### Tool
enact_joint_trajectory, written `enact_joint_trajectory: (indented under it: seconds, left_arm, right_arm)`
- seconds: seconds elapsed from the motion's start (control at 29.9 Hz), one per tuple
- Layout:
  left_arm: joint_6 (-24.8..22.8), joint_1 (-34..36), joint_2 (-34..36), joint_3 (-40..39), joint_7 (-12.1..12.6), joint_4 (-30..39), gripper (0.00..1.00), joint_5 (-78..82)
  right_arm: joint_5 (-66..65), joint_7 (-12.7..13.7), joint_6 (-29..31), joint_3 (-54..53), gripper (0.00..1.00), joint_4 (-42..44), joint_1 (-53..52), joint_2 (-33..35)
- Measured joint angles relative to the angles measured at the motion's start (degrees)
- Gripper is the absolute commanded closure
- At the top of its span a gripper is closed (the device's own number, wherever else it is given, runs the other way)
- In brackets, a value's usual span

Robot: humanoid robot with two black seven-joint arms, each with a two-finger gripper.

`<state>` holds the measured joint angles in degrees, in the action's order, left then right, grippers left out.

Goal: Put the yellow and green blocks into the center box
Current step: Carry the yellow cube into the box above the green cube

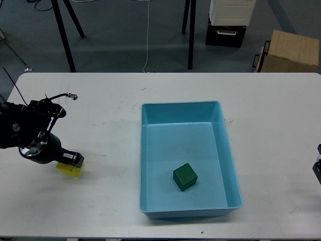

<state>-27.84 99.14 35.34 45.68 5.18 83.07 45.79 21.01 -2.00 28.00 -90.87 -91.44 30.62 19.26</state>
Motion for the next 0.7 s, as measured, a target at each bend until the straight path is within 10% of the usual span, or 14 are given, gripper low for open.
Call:
enact_joint_trajectory:
  seconds: [0.7]
  left_arm:
    - [-0.17, 13.54, -30.41, 1.08, -5.93, -2.36, 1.00, -9.11]
  right_arm:
    - [0.00, -0.02, 0.00, -0.66, 0.00, 0.18, 1.11, 0.00]
